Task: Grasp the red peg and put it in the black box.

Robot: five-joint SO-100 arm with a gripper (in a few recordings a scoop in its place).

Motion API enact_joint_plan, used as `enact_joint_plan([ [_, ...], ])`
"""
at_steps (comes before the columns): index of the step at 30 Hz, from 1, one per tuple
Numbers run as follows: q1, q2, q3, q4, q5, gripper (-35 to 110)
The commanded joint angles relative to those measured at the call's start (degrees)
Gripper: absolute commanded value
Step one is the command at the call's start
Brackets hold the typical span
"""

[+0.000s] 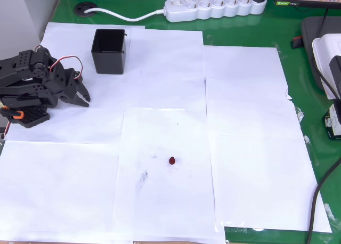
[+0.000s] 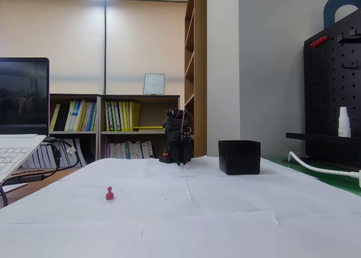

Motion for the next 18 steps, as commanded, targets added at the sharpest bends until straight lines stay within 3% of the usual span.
enact_joint_plan([
  [1,-0.8,0.0,0.8,4.1,0.5,0],
  [9,4.8,4.0,6.8,1.4,-3.2,0],
  [18,14.3,32.7,39.3,6.2,-5.1,0],
])
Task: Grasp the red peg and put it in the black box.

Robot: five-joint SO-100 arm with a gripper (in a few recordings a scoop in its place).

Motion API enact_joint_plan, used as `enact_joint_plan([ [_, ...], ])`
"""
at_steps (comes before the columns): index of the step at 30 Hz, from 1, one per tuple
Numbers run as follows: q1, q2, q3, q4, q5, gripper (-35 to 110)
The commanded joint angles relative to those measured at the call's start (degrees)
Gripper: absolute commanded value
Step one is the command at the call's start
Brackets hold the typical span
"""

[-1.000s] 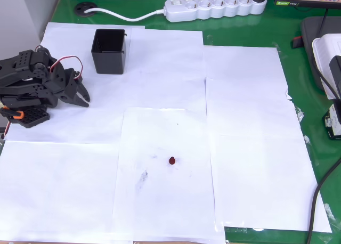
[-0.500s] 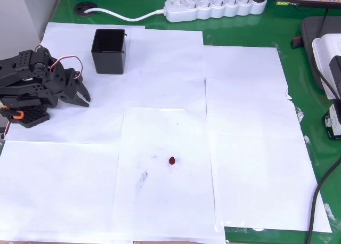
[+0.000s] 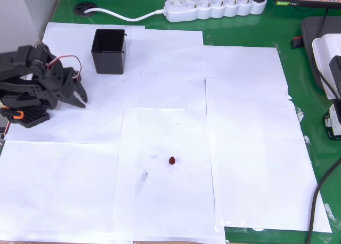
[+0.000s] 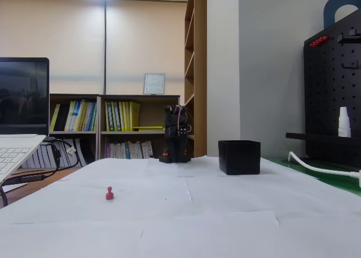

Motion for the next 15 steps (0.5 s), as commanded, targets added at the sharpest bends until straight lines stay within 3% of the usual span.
enact_joint_plan([
  [1,4.7,13.7,18.7,2.2,-2.9,0],
  [5,9.6,20.5,25.7,-1.1,-5.0,0],
  [15,23.7,40.5,32.2,-20.2,-9.7,0],
])
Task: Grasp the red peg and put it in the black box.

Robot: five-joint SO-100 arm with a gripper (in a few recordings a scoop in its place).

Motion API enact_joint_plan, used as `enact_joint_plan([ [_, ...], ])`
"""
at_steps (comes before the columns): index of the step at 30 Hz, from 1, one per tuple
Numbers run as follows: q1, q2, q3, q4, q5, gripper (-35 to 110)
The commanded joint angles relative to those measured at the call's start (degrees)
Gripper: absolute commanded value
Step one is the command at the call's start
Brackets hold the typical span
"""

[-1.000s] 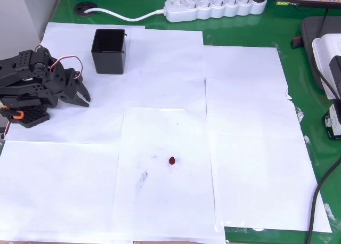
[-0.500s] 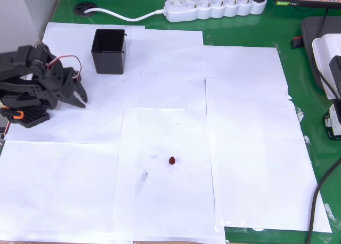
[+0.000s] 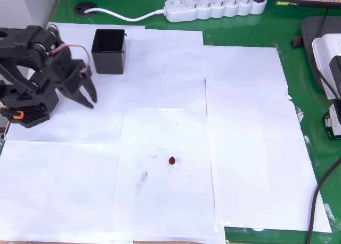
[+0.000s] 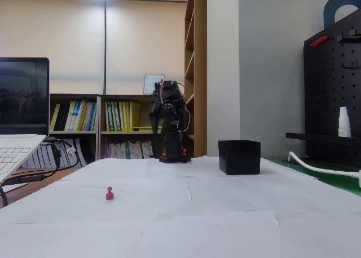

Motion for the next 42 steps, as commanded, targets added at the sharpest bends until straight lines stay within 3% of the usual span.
enact_joint_plan([
  [1,5.1,9.1,7.6,-5.6,-2.7,0],
  [10,11.4,21.0,7.7,-23.6,-7.8,0],
  [20,7.8,21.9,-7.1,-66.3,-2.3,0],
  [29,7.9,25.5,-16.4,-79.5,-2.1,0],
  [38,1.4,36.0,-25.5,-101.5,-0.2,0],
  [42,-0.2,37.5,-27.1,-104.8,-0.5,0],
])
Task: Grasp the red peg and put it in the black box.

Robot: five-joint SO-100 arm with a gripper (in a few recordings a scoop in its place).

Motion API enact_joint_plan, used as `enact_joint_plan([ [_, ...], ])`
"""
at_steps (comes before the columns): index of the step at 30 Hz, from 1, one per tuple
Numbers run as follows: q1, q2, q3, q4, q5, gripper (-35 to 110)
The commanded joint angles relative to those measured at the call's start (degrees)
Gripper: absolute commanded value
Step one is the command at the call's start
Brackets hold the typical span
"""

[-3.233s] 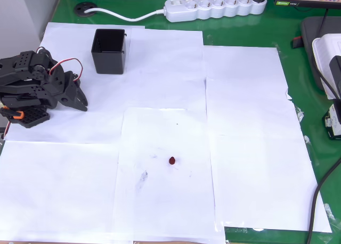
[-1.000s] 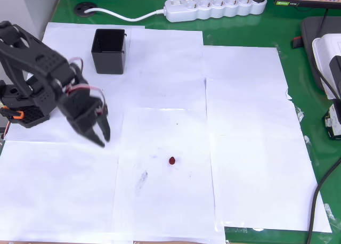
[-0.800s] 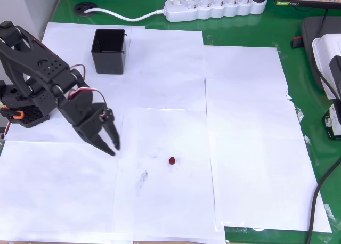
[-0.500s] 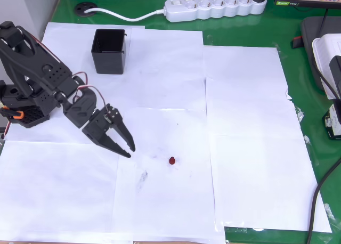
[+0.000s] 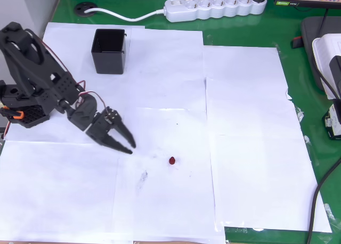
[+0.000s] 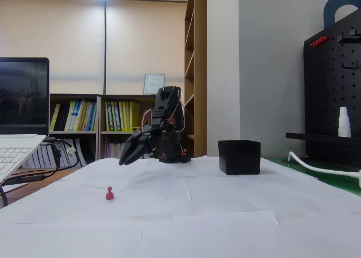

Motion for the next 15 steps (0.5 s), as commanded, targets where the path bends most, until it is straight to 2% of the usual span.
enact_joint_plan([
  [1,-1.0,1.0,0.5,-3.9,-0.2,0],
  [8,-2.1,5.9,-4.3,-16.7,-2.1,0],
  [15,-1.3,9.6,-3.6,-19.7,-3.7,0],
])
